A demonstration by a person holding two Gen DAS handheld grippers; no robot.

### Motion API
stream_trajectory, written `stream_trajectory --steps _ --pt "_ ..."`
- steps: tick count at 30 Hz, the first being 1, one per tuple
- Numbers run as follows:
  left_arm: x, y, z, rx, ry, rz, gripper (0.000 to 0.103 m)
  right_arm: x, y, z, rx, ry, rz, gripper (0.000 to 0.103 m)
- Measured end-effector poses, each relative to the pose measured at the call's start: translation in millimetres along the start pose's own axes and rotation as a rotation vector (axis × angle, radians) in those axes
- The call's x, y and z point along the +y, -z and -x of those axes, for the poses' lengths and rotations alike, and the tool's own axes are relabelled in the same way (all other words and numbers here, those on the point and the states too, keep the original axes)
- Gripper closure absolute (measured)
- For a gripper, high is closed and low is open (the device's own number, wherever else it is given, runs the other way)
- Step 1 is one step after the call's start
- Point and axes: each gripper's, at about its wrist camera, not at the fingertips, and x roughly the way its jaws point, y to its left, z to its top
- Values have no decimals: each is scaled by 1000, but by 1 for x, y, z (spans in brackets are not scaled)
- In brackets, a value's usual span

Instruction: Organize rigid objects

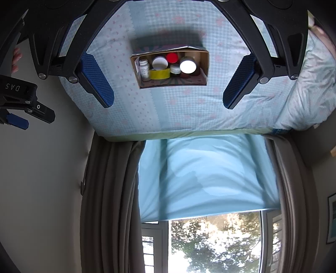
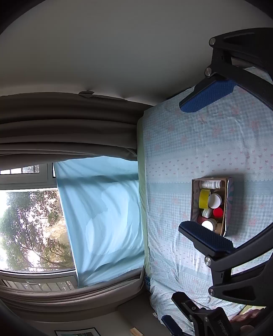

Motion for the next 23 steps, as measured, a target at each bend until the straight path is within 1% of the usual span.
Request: stream_trajectory --steps 6,10,13,15,17,23 --pt "2 -1 -1 -4 -16 -6 0 1 0 0 0 2 2 0" --pt "5 0 1 -27 11 11 0 0 0 0 0 1 1 0" --pt "6 0 5 -65 -8 16 0 1 0 -1 0 3 2 0" --pt "7 0 7 -86 -40 27 0 1 -2 -1 0 4 5 0" --pt "9 1 3 -78 -59 37 0 1 -2 -1 2 3 4 0" --pt "17 7 -13 -31 -39 48 0 0 -5 -12 27 8 10 0"
